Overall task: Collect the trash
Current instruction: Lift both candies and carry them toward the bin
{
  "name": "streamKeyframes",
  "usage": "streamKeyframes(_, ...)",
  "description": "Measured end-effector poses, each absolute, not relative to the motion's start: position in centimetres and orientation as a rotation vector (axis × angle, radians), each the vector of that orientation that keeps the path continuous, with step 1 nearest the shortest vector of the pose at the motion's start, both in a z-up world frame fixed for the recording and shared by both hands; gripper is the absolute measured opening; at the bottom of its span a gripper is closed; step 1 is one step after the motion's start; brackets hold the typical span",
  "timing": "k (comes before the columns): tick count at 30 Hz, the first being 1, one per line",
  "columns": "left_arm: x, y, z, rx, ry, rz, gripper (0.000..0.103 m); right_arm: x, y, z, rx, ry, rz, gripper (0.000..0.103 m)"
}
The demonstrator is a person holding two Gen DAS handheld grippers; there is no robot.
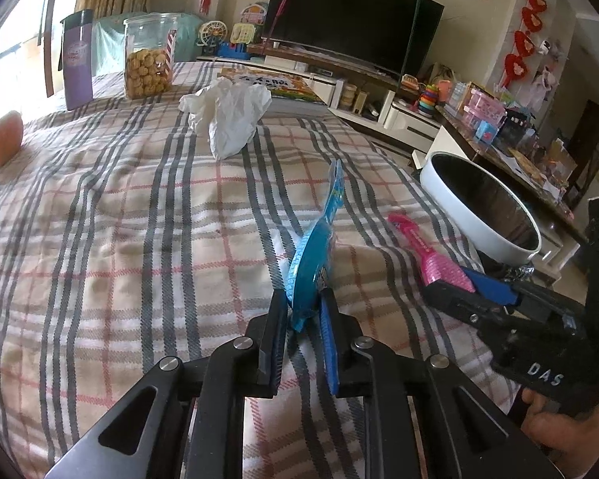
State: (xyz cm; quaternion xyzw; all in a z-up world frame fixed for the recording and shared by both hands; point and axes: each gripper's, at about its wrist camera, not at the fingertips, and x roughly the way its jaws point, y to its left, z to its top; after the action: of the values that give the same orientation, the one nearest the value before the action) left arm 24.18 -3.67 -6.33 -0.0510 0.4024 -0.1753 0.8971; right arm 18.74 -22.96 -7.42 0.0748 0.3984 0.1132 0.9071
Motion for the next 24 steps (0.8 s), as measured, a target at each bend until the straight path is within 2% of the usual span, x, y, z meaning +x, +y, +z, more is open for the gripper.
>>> streamKeyframes(24,23.2,-6.0,-2.6,-0.066,0.767,-0.444,0.013,16.5,-27.7,-2.5,0.312,0.701,0.239,0.045)
